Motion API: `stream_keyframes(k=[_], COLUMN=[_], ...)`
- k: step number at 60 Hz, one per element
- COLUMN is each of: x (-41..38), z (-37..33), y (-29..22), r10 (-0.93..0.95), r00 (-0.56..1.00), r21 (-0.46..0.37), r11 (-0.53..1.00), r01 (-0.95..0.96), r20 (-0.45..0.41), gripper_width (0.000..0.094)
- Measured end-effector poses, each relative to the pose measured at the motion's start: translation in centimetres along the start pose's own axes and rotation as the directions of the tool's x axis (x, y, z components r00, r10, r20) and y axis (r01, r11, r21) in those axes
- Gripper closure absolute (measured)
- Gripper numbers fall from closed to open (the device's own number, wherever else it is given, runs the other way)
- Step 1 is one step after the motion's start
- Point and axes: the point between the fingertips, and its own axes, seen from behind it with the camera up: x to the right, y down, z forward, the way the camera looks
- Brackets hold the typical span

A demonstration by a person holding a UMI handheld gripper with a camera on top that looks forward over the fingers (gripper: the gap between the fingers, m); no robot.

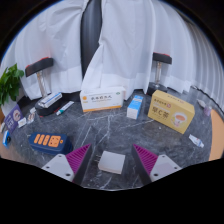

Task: Unplug charger

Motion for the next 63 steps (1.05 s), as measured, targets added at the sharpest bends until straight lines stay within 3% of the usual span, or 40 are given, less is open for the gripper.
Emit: stream_keyframes(k=[1, 10, 25, 45, 63], x=[0.3, 0.9, -1.6, -4.6, -6.0], z=[-0.3, -4.7, -18.2, -37.1, -44.4], y=[0.0, -1.3, -0.8, 6.1, 7.7], r10=[-0.012, -0.106, -0.124, -0.143, -0.132], r00=[1.0, 0.994, 0.992, 0.986, 0.986], r21=[0.0, 0.036, 0.073, 0.074, 0.1], r11=[1.0, 0.994, 0.989, 0.986, 0.985], r01=[0.012, 0.106, 0.127, 0.15, 0.142], r20=[-0.002, -0.026, -0.038, -0.086, -0.1], gripper_width=[0.0072, 0.0085, 0.0086, 0.0084, 0.0082])
